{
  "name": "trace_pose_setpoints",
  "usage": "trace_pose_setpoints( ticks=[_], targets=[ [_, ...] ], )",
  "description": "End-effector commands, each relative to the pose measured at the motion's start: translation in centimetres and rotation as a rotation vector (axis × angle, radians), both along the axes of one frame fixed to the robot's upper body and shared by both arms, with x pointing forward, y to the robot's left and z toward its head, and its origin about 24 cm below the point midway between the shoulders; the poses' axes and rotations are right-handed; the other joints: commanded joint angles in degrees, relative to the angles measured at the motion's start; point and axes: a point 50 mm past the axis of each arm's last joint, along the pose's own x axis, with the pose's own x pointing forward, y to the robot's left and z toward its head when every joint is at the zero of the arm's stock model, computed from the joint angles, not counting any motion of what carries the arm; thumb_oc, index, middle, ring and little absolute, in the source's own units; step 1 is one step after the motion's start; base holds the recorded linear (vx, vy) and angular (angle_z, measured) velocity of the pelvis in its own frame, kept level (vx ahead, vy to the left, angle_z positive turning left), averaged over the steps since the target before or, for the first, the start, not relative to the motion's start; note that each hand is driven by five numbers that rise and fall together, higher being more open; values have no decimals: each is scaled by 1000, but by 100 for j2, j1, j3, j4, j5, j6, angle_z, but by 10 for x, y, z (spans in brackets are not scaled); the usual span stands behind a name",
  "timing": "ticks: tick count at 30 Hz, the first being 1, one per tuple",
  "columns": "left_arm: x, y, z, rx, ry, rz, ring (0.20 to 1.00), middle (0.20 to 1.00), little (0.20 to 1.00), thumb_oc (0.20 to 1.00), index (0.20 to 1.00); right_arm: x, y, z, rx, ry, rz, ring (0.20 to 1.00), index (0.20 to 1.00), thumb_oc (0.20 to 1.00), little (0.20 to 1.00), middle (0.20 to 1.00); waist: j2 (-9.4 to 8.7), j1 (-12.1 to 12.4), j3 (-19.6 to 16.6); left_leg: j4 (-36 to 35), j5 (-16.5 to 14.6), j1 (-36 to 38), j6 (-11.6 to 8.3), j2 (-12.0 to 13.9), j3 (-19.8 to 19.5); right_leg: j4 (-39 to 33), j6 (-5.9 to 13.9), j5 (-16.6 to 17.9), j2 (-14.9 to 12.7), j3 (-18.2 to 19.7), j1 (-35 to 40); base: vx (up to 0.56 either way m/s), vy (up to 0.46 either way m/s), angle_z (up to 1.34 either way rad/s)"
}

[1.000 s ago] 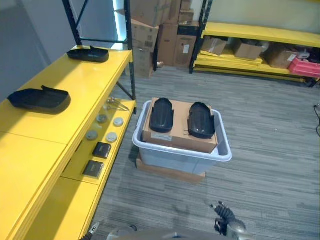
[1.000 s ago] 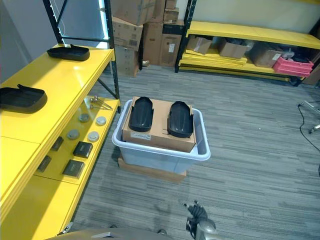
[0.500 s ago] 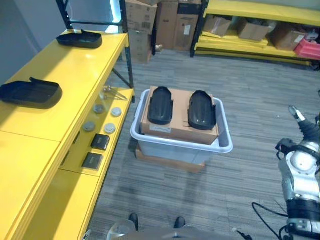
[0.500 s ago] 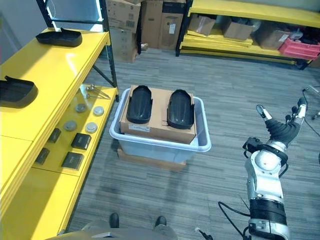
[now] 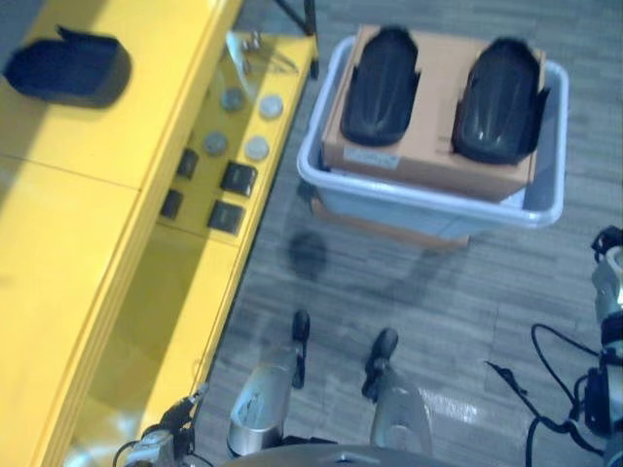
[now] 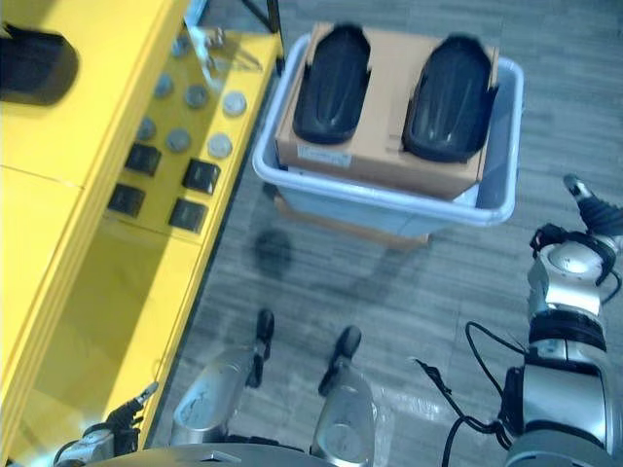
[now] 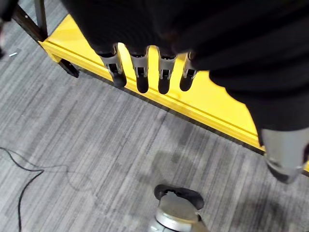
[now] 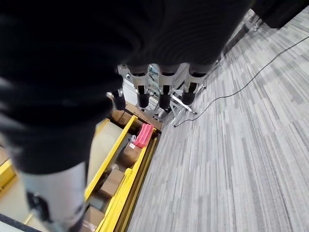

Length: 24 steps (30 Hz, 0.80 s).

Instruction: Move parts from the plastic box to the shelf.

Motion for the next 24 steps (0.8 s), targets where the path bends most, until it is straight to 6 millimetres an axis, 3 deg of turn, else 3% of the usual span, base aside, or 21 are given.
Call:
trace_pose_setpoints(
  ticks=[1,8,13,16,19,20,21,22,24],
  targets=[
    [-7,15,3,16,-10,12,1000,1000,1000,1000,1000,2,9,32,-124,-86,60,1000,1000,1000,1000,1000,-136,90,-292,463,-43,-430,-368,342,-274,203,346,-149,-239,180,57,-34,24,-2],
    [-5,15,5,1,-19,12,1000,1000,1000,1000,1000,0,-1,50,-112,-144,40,1000,1000,1000,1000,1000,-52,130,-46,641,-31,-660,-371,325,-288,467,306,-222,-248,229,-222,-13,18,-1],
    [-13,19,4,4,-9,20,1000,1000,1000,1000,1000,3,4,71,-126,-235,72,1000,1000,1000,1000,1000,-18,161,17,619,-14,-660,-373,306,-306,519,303,-260,-247,234,-250,-4,45,1],
    [-20,21,3,-10,-5,22,1000,1000,1000,1000,1000,16,30,72,-167,-215,197,1000,1000,1000,1000,1000,-89,134,-30,501,-39,-485,-370,310,-265,386,309,-259,-203,240,-83,8,76,1],
    [-24,21,3,-17,-4,26,1000,1000,1000,1000,1000,20,49,49,-163,-150,263,1000,1000,1000,1000,1000,-191,83,-132,396,-88,-272,-367,326,-213,220,331,-239,-177,232,139,37,67,-1],
    [-29,20,1,-22,3,45,1000,1000,1000,1000,1000,19,61,14,-129,-61,320,1000,1000,1000,1000,1000,-290,19,-258,304,-134,-62,-356,352,-150,47,350,-208,-157,233,373,40,52,-1],
    [-29,20,1,-20,5,43,1000,1000,1000,1000,1000,18,61,13,-128,-60,319,1000,1000,1000,1000,1000,-295,28,-259,297,-132,-48,-356,352,-149,36,351,-205,-156,232,387,83,70,-1],
    [-34,19,0,-19,18,55,1000,1000,1000,1000,1000,12,72,-27,-60,30,364,1000,1000,1000,1000,1000,-380,-49,-396,213,-177,162,-337,377,-84,-135,379,-167,-132,242,612,76,41,-2],
    [-39,15,-2,-10,35,54,1000,1000,1000,1000,1000,-2,78,-65,-5,124,394,1000,1000,1000,1000,1000,-453,-121,-547,96,-176,343,-314,396,-13,-321,410,-102,-116,239,811,78,49,-6]
  ],
)
